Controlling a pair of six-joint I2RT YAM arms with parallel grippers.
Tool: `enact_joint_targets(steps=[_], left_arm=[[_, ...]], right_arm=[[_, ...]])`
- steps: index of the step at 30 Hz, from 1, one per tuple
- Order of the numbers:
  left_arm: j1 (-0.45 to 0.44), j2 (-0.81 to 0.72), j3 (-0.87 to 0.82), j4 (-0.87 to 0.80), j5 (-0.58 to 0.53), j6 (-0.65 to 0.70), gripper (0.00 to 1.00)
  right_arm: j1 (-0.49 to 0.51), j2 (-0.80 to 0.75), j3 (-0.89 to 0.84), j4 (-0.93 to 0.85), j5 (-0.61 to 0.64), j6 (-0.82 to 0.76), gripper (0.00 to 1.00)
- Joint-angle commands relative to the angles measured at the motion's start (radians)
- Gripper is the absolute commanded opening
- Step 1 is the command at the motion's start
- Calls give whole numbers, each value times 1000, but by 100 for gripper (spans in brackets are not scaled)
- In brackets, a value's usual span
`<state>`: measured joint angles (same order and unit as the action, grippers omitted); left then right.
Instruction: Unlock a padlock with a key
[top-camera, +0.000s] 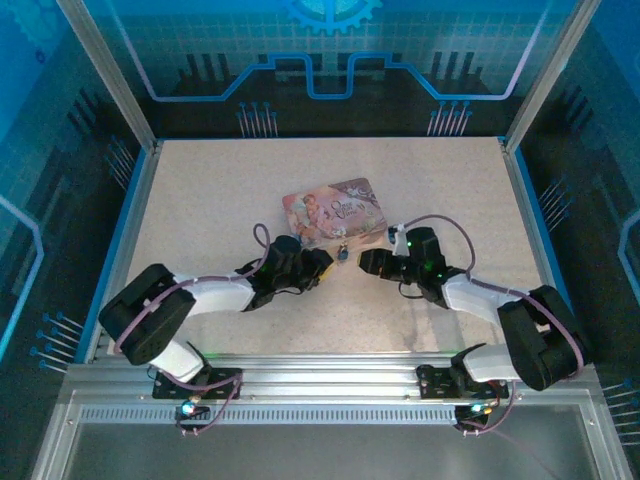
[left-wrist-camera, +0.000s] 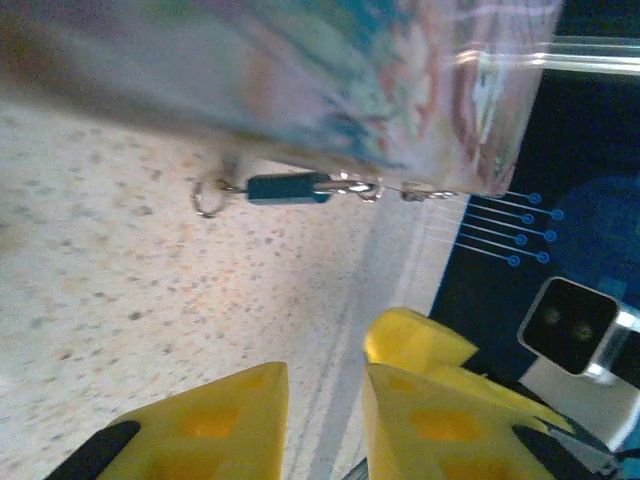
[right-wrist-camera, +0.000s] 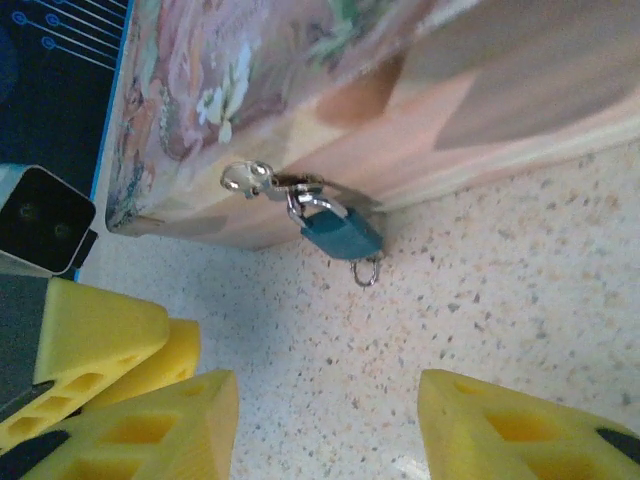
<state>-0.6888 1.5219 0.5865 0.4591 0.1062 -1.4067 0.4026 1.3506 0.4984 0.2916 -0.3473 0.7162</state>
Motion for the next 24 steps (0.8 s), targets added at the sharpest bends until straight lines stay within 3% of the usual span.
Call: enact_joint_targets(steps=[1, 8, 16, 24], left_arm=[[4, -85, 10, -164, -32, 112, 33], [4, -182, 58, -390, -84, 283, 47], [3, -208, 64, -486, -110, 364, 53], [3, -210, 84, -530, -123, 443, 56]], right_arm=[[-16, -21, 115, -146, 7, -173, 59], [-32, 112, 350, -300, 29, -325, 72], [-35, 336, 619, -514, 77, -447, 76], [-13, 398, 613, -634, 92, -435, 76]])
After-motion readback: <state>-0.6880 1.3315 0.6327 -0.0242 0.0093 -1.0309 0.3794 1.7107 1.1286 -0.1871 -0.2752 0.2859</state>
